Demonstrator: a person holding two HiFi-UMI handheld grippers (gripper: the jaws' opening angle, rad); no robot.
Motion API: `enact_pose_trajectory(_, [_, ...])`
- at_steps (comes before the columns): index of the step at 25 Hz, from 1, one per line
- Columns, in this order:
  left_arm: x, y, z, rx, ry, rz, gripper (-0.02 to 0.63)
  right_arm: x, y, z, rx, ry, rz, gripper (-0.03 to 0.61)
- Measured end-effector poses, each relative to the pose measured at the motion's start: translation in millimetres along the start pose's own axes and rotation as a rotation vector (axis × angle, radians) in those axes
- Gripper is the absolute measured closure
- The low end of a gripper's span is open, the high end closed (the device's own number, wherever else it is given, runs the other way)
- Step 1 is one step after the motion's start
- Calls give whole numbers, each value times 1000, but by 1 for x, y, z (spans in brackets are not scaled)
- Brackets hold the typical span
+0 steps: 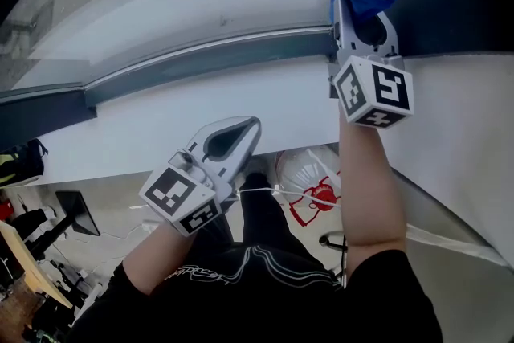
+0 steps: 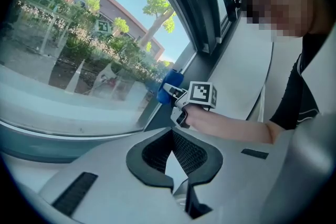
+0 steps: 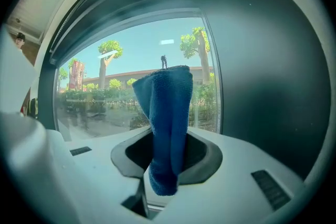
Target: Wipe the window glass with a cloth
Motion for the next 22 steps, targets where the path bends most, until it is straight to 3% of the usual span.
enact_pose_trajectory(6, [1,-5,8,26,16,-1,609,3,-17,-4,104,8,43,485])
enact_pose_trajectory(11, [2,-5,3,25,17,2,609,4,-16,-1,118,2,52,485])
enact_pose_trajectory(16, [5,4,-20,-6,-6,-6,609,5,9,-11,82,-9,44,485])
enact_pose_trajectory(22, [-3,28,-75,-47,-69,-28,609,-4,95,-21,-44,-12,24,485])
Point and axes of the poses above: the fingertips, and each gripper's own axes: z forward along the fingers, y to its left, x out of its underside, the point moved 6 cm from there along -z, backward along the fingers, and after that the axes turned 8 degrees about -z, right-handed, at the moved point
